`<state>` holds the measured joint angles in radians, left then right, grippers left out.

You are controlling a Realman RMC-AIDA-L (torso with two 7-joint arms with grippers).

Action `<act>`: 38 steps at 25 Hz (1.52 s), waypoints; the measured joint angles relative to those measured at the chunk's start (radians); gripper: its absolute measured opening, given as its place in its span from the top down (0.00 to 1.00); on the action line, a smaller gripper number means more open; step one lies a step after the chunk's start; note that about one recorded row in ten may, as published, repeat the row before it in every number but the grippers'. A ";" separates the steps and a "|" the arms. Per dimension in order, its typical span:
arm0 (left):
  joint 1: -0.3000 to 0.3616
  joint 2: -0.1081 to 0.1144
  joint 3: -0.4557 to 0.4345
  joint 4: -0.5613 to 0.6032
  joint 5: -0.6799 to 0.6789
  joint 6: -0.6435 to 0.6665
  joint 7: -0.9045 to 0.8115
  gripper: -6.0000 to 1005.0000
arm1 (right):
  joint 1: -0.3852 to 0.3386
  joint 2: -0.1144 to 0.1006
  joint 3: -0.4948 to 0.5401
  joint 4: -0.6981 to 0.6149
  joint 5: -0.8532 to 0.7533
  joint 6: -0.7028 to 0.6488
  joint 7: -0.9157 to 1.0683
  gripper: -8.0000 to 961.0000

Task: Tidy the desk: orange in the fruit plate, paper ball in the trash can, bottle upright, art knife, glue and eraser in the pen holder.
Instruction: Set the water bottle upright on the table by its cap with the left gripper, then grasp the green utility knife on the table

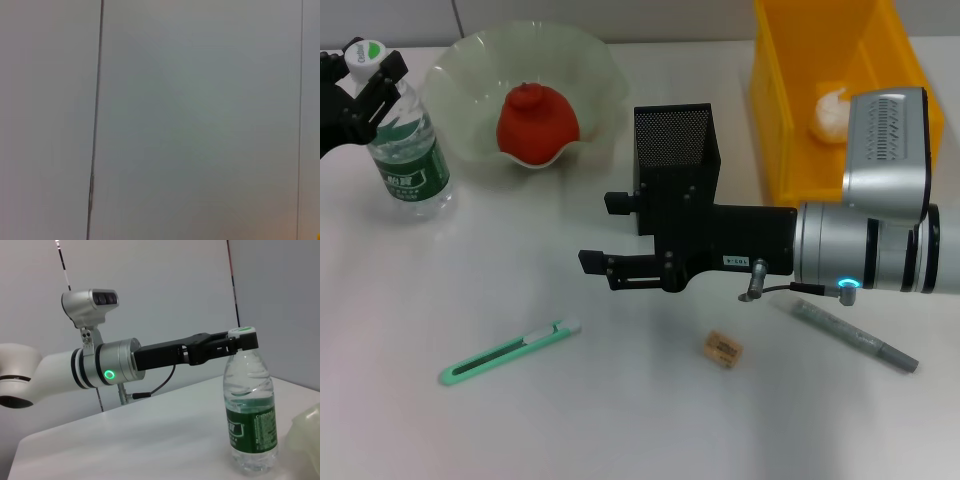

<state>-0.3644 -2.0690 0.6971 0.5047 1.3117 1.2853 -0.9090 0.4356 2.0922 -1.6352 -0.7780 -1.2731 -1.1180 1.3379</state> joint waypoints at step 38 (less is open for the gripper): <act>0.020 0.008 0.022 0.053 -0.029 0.314 -0.116 0.39 | 0.012 -0.001 0.000 0.000 0.000 0.007 0.001 0.18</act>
<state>-0.3444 -2.0608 0.7187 0.5575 1.2827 1.5988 -1.0249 0.4480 2.0908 -1.6353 -0.7777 -1.2733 -1.1106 1.3390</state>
